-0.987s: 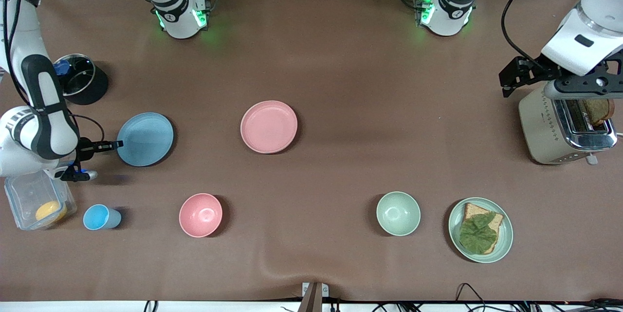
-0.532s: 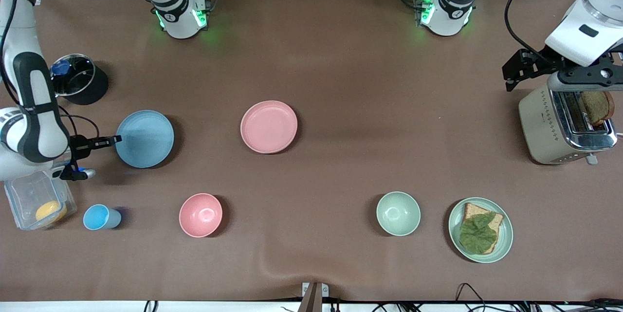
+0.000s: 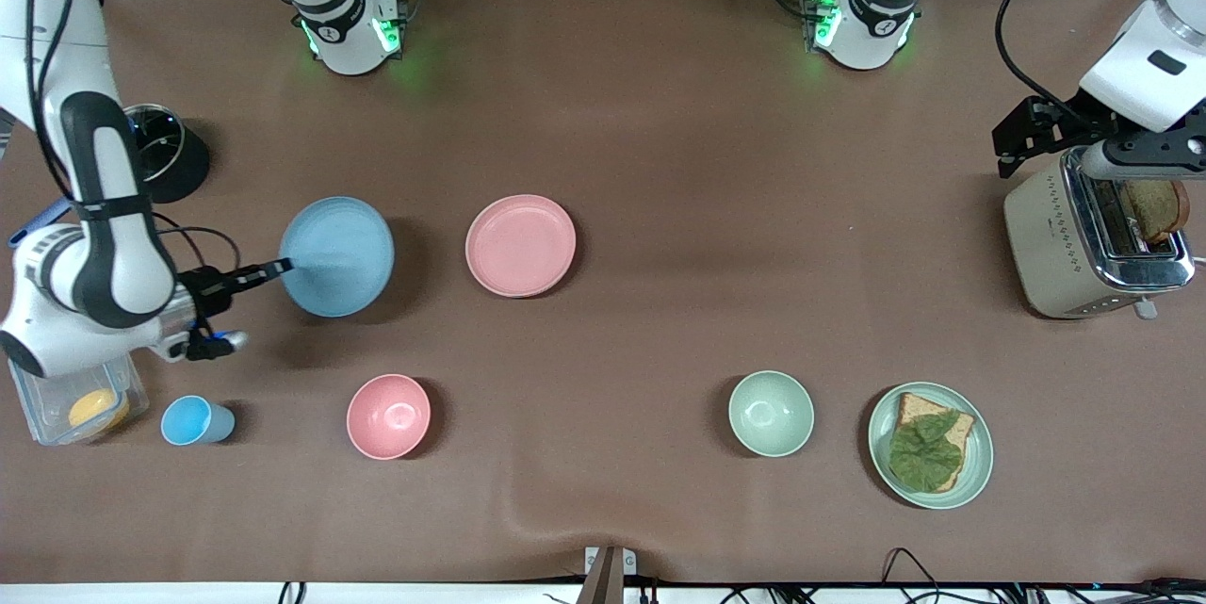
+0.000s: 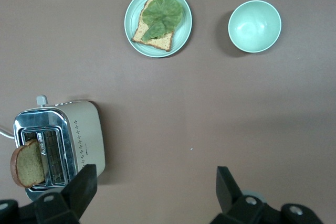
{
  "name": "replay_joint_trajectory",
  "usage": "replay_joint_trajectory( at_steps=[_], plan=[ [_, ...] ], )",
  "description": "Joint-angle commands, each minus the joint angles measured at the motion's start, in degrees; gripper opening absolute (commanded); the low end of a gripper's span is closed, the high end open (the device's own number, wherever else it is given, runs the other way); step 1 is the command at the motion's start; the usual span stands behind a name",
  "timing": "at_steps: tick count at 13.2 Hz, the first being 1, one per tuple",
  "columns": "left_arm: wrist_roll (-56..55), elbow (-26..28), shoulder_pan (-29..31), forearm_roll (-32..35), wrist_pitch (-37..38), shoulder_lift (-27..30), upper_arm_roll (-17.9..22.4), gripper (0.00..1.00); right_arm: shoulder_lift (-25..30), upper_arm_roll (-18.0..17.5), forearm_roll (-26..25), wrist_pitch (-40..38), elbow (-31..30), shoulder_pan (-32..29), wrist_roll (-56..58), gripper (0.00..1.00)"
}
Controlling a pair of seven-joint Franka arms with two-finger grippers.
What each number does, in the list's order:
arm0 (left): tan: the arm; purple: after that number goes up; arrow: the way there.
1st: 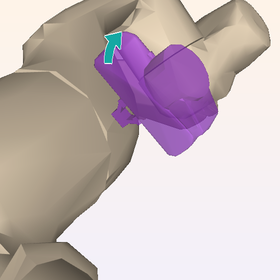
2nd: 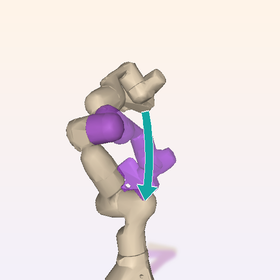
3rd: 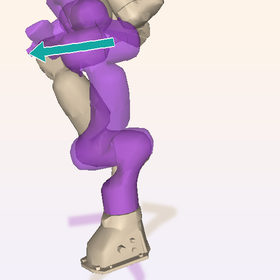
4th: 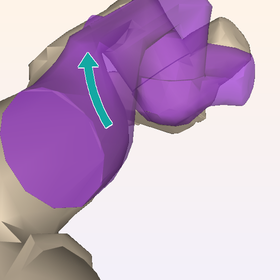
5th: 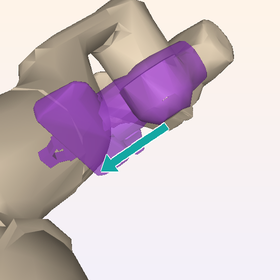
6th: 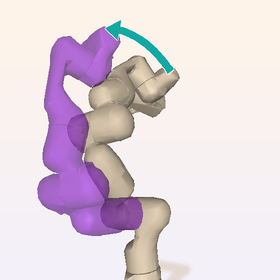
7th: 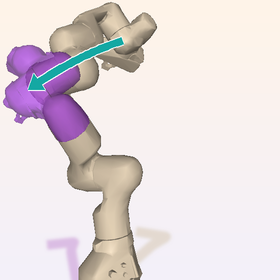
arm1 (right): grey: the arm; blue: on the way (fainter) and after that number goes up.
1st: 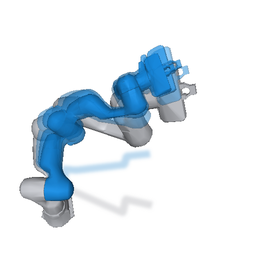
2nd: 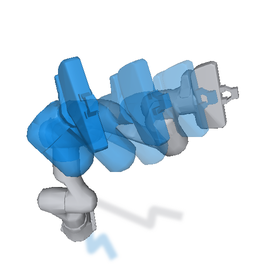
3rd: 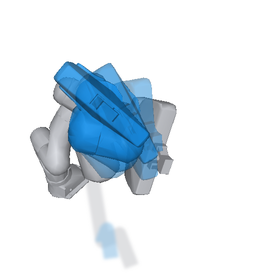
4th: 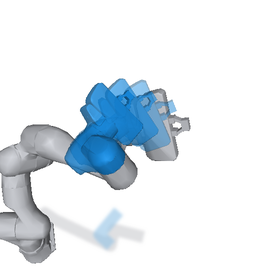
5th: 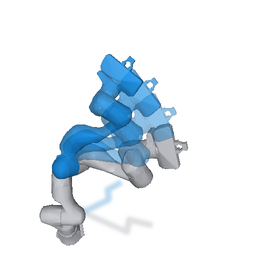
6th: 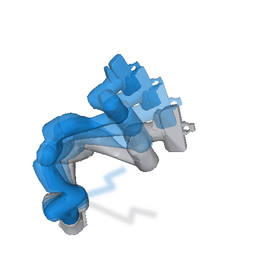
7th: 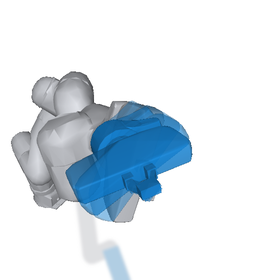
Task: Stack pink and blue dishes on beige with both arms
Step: 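Carry the blue plate over the pink plate and lower it, then open the right gripper and draw it back from the stack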
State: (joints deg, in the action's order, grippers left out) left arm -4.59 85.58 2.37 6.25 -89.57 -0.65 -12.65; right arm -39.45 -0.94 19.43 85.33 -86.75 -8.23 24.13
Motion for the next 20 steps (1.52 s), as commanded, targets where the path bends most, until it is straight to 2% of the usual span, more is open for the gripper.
replay_joint_trajectory(
  at_steps=[1,6,9,12,16,17,18,19,20],
  plan=[
    [1.4,0.6,1.9,-1.3,0.4,1.6,-0.4,1.0,2.0,-0.5,5.7,0.3,-3.6,4.4,0.1,0.0],
    [1.5,0.9,1.9,-1.3,0.6,2.1,-0.1,1.0,2.9,-0.5,7.9,1.3,-3.7,16.5,-0.2,0.0],
    [1.5,0.8,1.8,-1.3,0.6,2.1,-0.2,1.0,4.2,-0.4,8.5,8.2,-5.1,23.4,-4.7,0.0],
    [1.3,0.6,1.8,-2.8,0.7,2.1,-0.8,1.0,4.6,-0.5,8.3,15.6,-8.3,25.9,-4.7,0.0],
    [1.2,0.7,1.6,-2.9,0.7,2.0,-0.9,1.0,3.9,-0.4,7.8,19.5,-9.3,26.9,-4.7,0.0],
    [1.3,0.7,1.6,-3.0,0.7,2.0,-0.8,1.0,3.9,-0.4,7.6,19.5,-9.3,27.0,-4.5,0.05],
    [1.3,0.7,1.6,-3.0,0.7,2.0,-0.9,1.0,3.9,-0.3,7.5,19.5,-9.7,27.0,-4.6,0.54],
    [1.1,0.7,1.5,-3.1,0.7,2.1,-1.0,1.0,4.1,-0.2,7.5,19.9,-9.7,27.0,-4.8,0.92],
    [1.1,0.7,1.5,-3.0,0.7,2.1,-1.1,1.0,4.4,-0.1,7.5,19.9,-9.5,26.9,-4.9,1.0]
  ],
)
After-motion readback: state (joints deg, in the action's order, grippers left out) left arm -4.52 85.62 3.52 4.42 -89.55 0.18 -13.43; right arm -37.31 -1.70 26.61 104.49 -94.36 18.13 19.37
